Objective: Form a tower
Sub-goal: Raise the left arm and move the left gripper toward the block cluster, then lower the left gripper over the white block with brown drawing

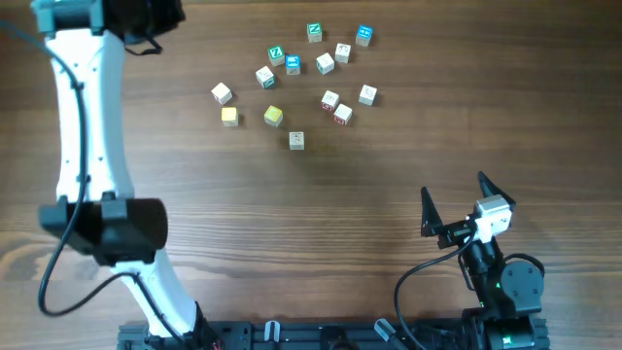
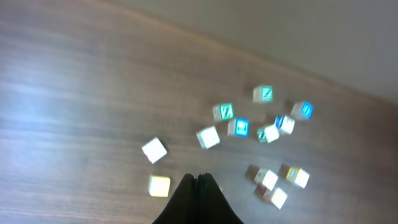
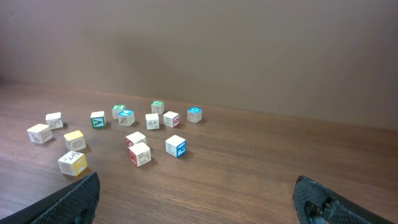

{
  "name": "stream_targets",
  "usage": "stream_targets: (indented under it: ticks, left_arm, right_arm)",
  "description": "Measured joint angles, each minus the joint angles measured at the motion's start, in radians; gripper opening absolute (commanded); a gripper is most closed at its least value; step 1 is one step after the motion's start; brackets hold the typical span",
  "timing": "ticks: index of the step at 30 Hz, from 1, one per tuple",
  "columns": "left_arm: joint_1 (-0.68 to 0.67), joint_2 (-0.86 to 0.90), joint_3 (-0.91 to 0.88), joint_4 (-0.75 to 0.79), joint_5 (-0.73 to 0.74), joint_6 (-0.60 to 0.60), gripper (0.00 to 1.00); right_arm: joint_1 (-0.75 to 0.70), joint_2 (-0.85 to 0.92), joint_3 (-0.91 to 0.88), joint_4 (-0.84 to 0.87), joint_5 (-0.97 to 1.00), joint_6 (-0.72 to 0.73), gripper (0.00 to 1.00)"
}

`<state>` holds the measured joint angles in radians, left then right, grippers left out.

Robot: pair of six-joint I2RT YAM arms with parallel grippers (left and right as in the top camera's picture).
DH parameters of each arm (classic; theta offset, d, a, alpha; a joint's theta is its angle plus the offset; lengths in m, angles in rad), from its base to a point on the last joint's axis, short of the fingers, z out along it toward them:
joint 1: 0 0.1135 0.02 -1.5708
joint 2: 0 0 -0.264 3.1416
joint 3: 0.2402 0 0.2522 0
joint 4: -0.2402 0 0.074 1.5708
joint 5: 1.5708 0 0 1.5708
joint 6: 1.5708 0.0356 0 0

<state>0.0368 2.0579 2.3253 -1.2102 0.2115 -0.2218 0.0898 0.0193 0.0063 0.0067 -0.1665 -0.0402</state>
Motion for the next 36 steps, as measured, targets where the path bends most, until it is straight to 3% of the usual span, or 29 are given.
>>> stream_targets:
  ticks: [10, 16, 19, 21, 24, 28, 31, 34, 36]
  left_arm:
    - [-0.188, 0.204, -0.001, -0.203, -0.043, 0.000, 0.04]
    - [-0.270, 0.259, -0.003, -0.333, -0.059, 0.000, 0.26]
    - [-0.301, 0.259, -0.003, -0.359, -0.062, 0.000, 0.24]
    - [-0.323, 0.260, -0.003, -0.365, -0.062, 0.000, 0.04]
    - [-0.348, 0.263, -0.003, -0.380, -0.065, 0.000, 0.04]
    - [-0.397, 0.269, -0.064, -0.340, -0.066, -0.027, 0.17]
    - [-0.423, 0.272, -0.154, -0.295, -0.073, -0.043, 0.19]
    - [-0.424, 0.273, -0.222, -0.239, -0.082, -0.074, 0.34]
    - [-0.423, 0.274, -0.263, -0.194, -0.086, -0.086, 0.37]
  right_arm:
    - [0.000, 0.000, 0.000, 0.000, 0.000, 0.000, 1.00]
    - [0.000, 0.000, 0.000, 0.000, 0.000, 0.000, 1.00]
    - [0.000, 0.000, 0.000, 0.000, 0.000, 0.000, 1.00]
    - [0.000, 0.000, 0.000, 0.000, 0.000, 0.000, 1.00]
    - [0.000, 0.000, 0.000, 0.000, 0.000, 0.000, 1.00]
    - [0.000, 0.000, 0.000, 0.000, 0.000, 0.000, 1.00]
    - [0.000, 0.000, 0.000, 0.000, 0.000, 0.000, 1.00]
    - [0.000, 0.000, 0.000, 0.000, 0.000, 0.000, 1.00]
    - [0.000, 0.000, 0.000, 0.000, 0.000, 0.000, 1.00]
